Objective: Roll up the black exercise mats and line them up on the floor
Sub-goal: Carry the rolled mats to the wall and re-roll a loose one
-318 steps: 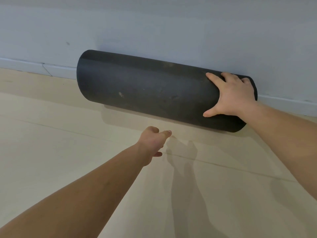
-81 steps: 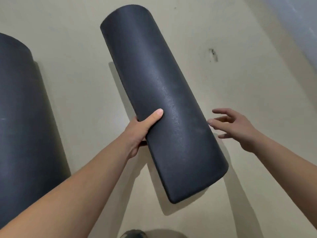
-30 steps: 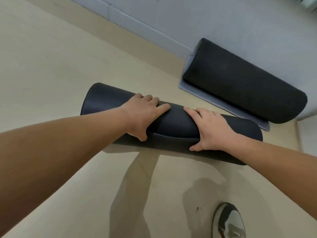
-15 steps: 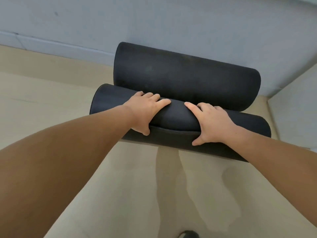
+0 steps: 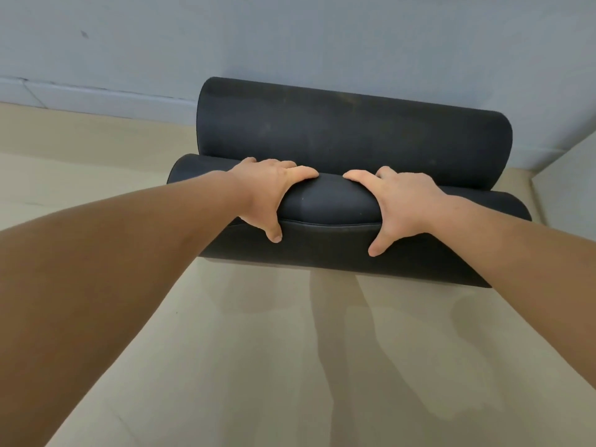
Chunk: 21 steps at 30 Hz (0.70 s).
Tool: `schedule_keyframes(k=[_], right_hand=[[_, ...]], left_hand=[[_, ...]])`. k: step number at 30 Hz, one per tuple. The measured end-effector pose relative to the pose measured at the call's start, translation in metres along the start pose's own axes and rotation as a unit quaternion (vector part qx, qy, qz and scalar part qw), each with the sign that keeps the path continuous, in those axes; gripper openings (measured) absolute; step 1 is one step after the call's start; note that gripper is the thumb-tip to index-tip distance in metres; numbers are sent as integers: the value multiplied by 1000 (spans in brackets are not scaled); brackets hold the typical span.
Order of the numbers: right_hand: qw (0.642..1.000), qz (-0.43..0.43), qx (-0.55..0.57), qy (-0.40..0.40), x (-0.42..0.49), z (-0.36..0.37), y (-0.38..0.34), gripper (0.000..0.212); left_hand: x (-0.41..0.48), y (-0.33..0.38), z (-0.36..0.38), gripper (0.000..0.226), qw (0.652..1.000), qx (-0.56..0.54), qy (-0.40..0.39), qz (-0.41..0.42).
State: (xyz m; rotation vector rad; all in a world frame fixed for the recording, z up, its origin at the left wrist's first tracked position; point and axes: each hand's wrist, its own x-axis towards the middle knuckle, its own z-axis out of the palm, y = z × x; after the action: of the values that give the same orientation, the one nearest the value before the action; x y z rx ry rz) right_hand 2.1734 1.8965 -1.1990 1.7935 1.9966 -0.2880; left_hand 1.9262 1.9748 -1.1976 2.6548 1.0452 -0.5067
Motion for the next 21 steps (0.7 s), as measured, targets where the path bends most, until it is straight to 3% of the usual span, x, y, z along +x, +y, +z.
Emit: schedule_keyframes(k=[9, 16, 21], right_hand=[[997, -22, 52, -47, 9, -4, -2, 144], [996, -13, 74, -56, 7, 9, 0, 161], [999, -23, 16, 23, -9, 31, -14, 155]], left_hand=[[0, -3, -9, 136, 998, 5, -60, -20], [-2, -6, 2, 140, 999, 33, -34, -19], [-15, -3, 21, 145, 998, 63, 4, -15]])
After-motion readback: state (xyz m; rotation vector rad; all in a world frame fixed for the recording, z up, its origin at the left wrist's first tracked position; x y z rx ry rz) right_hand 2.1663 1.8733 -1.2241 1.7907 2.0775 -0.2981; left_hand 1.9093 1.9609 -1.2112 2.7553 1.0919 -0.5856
